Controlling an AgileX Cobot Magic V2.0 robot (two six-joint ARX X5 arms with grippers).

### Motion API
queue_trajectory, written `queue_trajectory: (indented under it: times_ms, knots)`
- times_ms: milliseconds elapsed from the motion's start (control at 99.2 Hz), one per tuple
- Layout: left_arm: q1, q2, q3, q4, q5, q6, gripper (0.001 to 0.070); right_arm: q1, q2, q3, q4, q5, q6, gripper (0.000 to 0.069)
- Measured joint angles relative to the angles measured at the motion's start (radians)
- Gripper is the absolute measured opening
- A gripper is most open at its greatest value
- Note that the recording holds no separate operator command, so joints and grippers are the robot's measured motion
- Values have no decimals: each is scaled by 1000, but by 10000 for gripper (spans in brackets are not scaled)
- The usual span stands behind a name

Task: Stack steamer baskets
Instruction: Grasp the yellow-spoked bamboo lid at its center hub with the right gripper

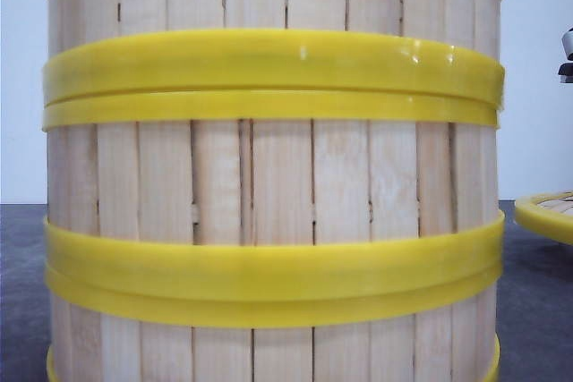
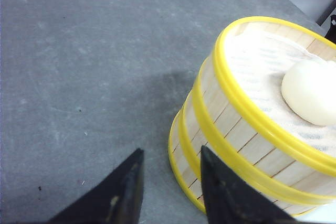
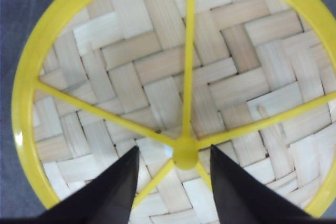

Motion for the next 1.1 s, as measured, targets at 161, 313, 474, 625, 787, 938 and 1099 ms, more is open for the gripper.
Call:
queue_trajectory:
  times_ms: [161,313,474,625,787,938,1099]
  knots:
    - [0,0,0,3,0,0,184,0,0,0,3,0,0,189]
    - [0,0,0,6,0,0,184,0,0,0,3,0,0,179]
    - [0,0,0,6,0,0,184,0,8,0,0,4,0,150]
    - [0,0,0,6,0,0,184,-2,27,0,-2,6,0,131]
    - [0,0,0,6,0,0,184,-2,28,0,-2,26,0,89]
    - [0,0,0,6,0,0,184,-2,28,1,-2,29,-8,56]
    - [0,0,0,6,0,0,184,-2,28,1,-1,29,-18,56]
